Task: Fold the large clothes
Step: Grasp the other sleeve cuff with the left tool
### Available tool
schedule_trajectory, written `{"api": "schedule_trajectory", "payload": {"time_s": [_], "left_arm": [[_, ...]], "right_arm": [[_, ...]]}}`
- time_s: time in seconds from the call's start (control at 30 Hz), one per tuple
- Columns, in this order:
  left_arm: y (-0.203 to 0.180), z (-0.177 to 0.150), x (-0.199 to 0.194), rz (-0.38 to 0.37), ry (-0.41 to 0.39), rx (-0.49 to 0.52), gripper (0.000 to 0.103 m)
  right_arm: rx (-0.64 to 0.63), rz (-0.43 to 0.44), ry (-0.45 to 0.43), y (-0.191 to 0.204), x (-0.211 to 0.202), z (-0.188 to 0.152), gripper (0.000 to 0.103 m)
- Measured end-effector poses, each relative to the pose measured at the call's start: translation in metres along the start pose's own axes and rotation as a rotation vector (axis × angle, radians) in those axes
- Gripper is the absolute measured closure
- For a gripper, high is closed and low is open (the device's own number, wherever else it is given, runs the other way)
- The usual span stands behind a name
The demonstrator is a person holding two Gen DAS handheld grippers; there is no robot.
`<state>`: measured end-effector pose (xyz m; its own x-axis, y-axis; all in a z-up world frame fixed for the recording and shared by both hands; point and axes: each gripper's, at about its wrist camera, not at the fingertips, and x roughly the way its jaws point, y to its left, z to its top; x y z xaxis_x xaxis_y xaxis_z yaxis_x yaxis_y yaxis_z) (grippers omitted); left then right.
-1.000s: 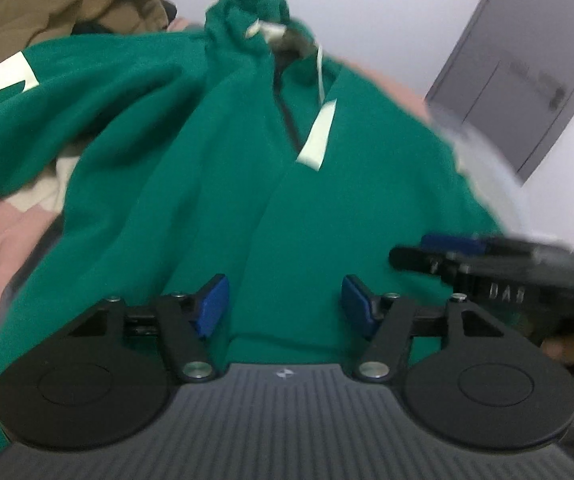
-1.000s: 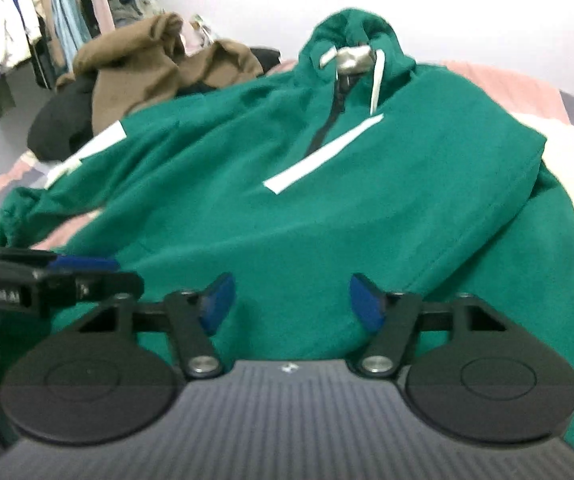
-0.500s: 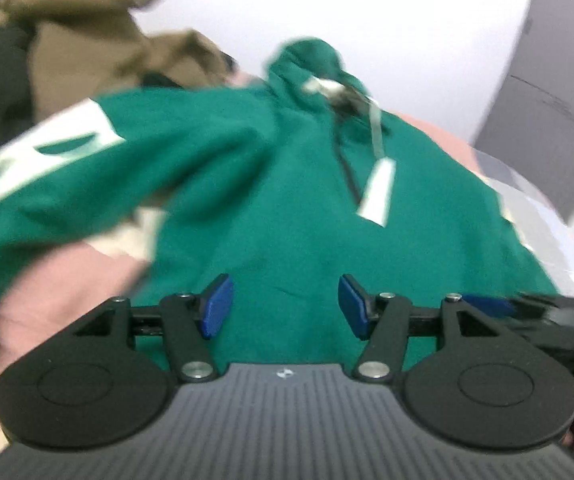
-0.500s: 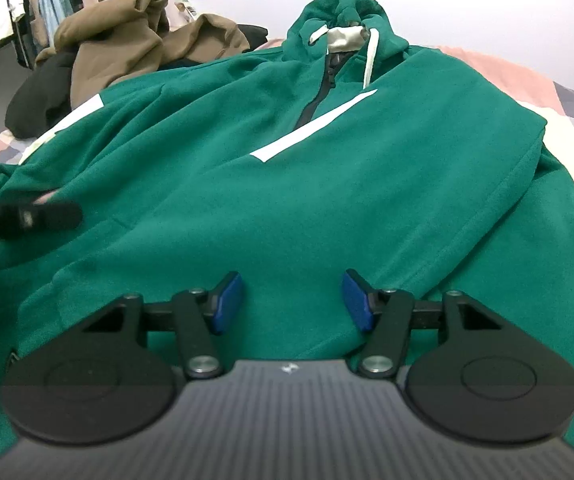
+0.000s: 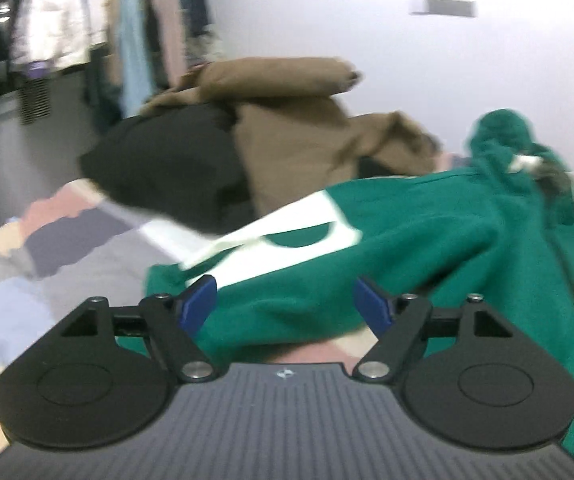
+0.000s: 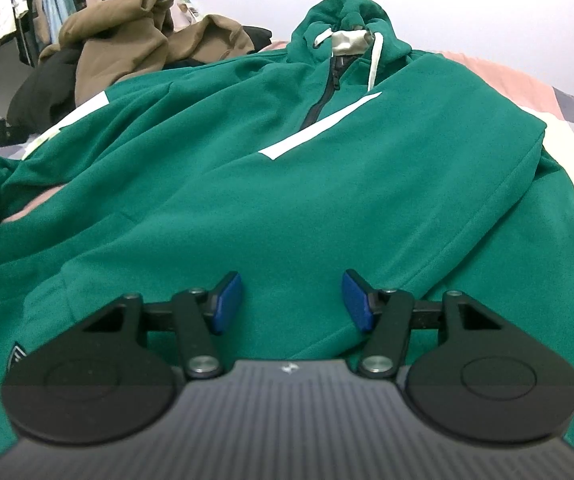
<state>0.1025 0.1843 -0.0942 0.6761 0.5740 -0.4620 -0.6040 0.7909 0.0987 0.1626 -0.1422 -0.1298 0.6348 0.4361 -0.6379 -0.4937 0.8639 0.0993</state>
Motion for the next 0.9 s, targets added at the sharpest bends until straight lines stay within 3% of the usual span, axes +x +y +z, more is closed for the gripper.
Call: {"api": "schedule_trajectory", "payload": {"time_s": [0.13,0.37,0.57,0.73,0.9], "left_arm": [[0.010,-0.006,0.014,0.146,0.019,-0.004,0.023],[0.042,-0.019,0.033,0.306,0.103,-0.098,0.023],[0.052,-0.033,0.047,0.305,0.170,-0.166,0.025],[0.078,-0.028,0.049,0.290,0.180,-0.324,0.052],[0.117,-0.001,0.054,0.309,0.206,-0.439,0.063]], "right_arm": [[-0.010,-0.002,0.000,0.001,0.000,0.000,0.045],[-0.020,-0.009,0.005,0.003,0.001,0.000,0.045],[-0.029,-0.012,0.004,0.005,0.001,0.001,0.045],[-0.036,-0.012,-0.005,0.004,0.002,0.000,0.045],[-0.027,-0.006,-0.020,0.001,0.000,-0.002,0.045]]}}
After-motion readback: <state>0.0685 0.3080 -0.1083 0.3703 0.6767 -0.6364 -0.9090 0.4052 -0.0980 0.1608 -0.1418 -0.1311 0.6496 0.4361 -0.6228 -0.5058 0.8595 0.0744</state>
